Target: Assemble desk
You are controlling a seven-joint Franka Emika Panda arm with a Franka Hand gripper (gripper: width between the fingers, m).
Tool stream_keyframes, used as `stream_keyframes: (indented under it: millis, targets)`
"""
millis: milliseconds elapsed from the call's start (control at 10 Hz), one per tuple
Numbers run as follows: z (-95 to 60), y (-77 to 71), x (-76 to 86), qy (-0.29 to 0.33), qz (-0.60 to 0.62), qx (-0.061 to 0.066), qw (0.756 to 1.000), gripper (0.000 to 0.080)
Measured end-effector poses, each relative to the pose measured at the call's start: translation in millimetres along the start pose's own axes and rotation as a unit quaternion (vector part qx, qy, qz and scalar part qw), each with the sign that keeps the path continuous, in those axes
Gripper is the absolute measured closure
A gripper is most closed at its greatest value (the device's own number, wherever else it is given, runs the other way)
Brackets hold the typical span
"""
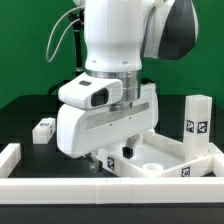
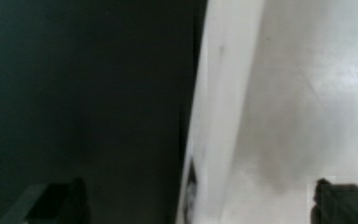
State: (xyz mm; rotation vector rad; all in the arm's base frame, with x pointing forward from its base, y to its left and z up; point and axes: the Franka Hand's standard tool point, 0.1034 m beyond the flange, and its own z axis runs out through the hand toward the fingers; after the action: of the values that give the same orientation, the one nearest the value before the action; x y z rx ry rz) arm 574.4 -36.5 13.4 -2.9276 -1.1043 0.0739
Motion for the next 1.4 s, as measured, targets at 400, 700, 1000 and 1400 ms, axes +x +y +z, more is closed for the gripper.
stream_keyframes:
  millis: [400, 700, 1000, 1400]
  targets:
    - [0.4, 1.0, -1.3, 0.0, 0.001, 0.0, 1.0, 0.015]
    - [0.3, 1.5, -1.8, 0.0, 0.002, 0.0, 1.0, 0.0316]
    - [0.3, 1.9, -2.2, 0.0, 0.002, 0.0, 1.0, 0.0653]
    - [-7.9, 8.8, 20.6, -0.007, -0.104, -0.021, 0.994, 0.0743]
